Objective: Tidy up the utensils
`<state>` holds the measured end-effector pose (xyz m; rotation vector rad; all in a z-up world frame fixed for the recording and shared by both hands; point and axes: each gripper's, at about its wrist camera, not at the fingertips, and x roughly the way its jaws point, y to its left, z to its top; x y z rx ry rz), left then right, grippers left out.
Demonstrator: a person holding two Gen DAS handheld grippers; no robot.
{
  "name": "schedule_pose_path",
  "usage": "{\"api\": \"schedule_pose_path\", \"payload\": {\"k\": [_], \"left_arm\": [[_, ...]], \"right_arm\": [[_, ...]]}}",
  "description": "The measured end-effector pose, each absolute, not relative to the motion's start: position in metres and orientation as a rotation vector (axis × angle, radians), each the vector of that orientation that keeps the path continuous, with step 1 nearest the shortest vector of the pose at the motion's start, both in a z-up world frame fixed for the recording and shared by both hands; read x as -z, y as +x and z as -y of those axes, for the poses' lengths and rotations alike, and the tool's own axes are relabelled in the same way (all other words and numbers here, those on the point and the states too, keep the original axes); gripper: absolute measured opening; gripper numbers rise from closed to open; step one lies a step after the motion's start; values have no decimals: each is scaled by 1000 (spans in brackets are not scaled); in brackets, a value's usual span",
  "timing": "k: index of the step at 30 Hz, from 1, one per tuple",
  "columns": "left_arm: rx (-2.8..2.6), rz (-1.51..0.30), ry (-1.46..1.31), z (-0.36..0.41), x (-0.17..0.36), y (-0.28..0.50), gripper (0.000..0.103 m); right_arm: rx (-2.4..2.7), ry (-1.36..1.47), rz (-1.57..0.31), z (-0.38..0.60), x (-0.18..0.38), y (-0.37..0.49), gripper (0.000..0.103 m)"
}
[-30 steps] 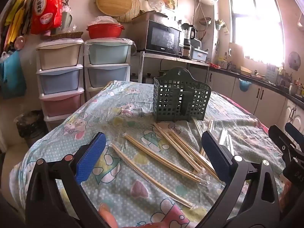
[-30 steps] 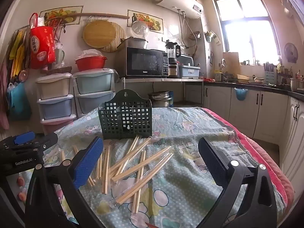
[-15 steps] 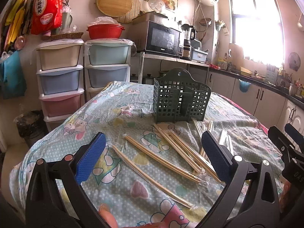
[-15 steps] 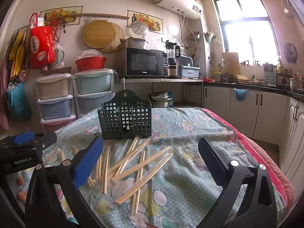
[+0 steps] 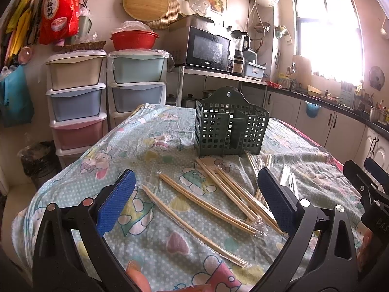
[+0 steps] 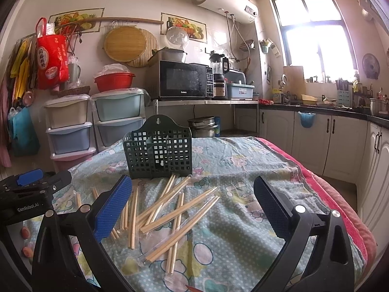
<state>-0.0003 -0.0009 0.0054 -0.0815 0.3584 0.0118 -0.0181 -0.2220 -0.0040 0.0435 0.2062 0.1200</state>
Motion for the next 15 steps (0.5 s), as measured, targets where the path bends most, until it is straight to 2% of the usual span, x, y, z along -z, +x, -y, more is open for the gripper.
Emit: {"api": "schedule_pose_path", "payload": {"k": [15], "left_arm": [[-3, -358, -85, 4, -4, 0, 93]], "right_arm": [[-121, 47, -207, 224, 5, -17, 97]]}}
